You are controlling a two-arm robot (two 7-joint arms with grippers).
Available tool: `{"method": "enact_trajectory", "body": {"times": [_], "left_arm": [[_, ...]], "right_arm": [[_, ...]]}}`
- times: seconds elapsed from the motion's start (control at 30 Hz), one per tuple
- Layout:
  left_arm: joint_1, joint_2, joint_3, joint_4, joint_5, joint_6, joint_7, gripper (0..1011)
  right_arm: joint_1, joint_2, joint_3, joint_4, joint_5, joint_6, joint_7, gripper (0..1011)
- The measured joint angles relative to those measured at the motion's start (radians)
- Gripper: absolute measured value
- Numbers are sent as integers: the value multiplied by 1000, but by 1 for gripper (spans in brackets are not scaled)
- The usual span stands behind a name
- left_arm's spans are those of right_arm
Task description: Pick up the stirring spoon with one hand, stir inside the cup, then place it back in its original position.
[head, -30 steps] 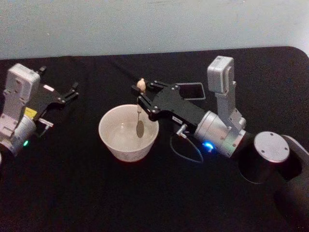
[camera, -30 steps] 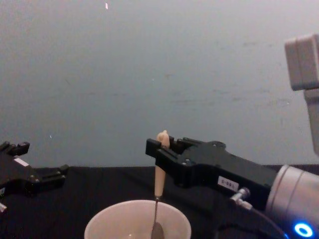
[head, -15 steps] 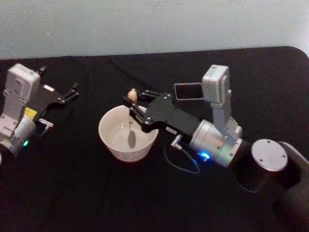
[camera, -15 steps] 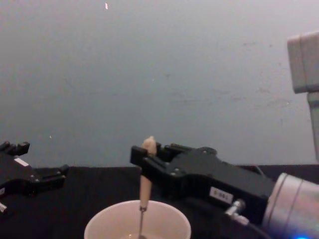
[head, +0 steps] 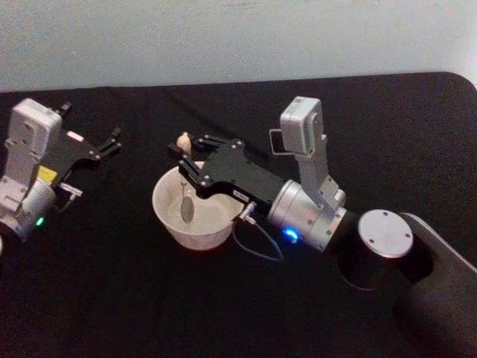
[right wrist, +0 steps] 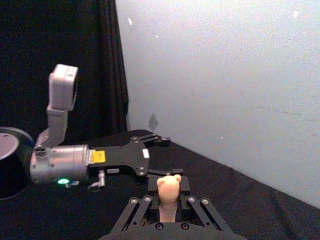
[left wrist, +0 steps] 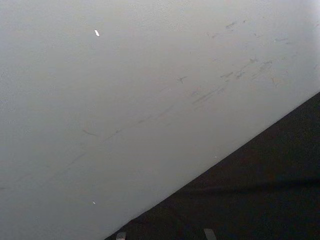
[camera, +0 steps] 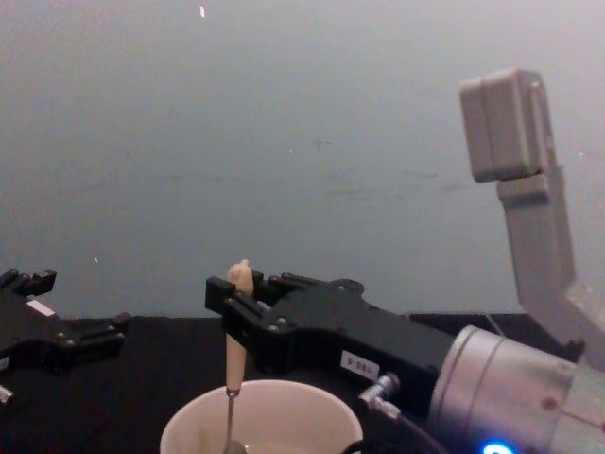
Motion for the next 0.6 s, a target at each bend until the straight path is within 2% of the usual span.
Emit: {"method": "enact_trajectory", "body": {"times": [0.27, 0.6], "left_arm": [[0, 0, 0, 0, 0, 0, 0, 1001], [0, 0, 0, 0, 0, 0, 0, 1001]], "right_arm": [[27, -31, 13, 44, -20, -7, -27, 227], [22, -15, 46, 42, -20, -7, -31, 227]]}}
